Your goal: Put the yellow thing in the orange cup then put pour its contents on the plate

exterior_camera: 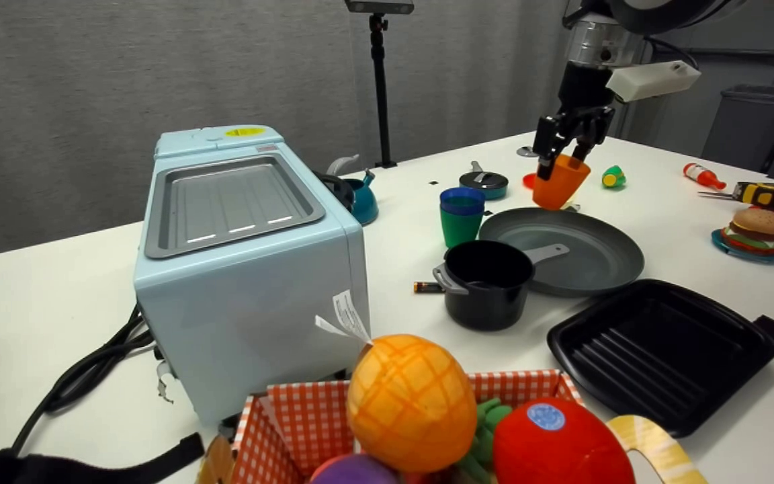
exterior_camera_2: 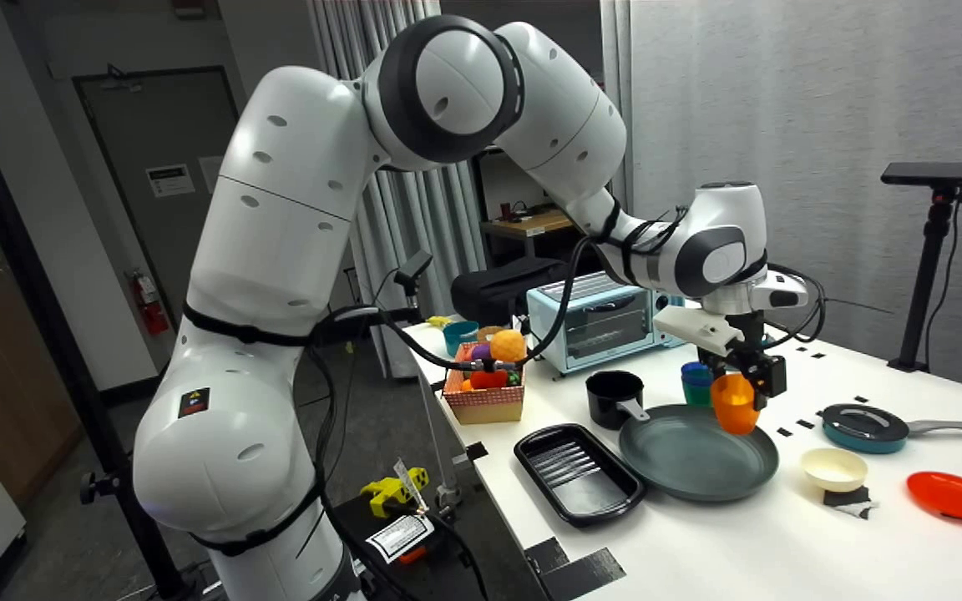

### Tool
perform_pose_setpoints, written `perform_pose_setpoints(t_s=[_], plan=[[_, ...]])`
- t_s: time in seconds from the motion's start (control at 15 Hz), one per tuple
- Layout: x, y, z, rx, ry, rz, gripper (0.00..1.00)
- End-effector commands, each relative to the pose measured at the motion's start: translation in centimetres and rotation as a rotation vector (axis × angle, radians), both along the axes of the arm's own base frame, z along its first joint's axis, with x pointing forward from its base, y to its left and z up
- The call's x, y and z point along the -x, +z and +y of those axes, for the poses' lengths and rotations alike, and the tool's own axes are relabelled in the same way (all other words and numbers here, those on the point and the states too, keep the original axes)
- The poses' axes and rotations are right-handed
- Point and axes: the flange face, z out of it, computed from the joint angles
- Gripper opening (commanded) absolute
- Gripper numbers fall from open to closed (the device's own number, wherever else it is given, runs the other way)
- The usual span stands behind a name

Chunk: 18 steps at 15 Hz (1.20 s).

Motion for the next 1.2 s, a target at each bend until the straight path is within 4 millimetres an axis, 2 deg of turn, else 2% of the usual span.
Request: perform_pose_setpoints(t_s=[0.0, 0.33, 0.4, 0.73, 1.13], plan=[[0.0, 0.0, 0.0, 0.000, 0.000, 0.001, 0.77], [0.0, 0.0, 0.0, 0.000, 0.001, 0.000, 0.77], [0.0, 0.0, 0.0, 0.000, 0.001, 0.000, 0.52], [-0.3, -0.2, 1.7, 0.022, 0.081, -0.029, 0.52], [0.3, 0.2, 4.4, 0.096, 0.215, -0.173, 0.52]])
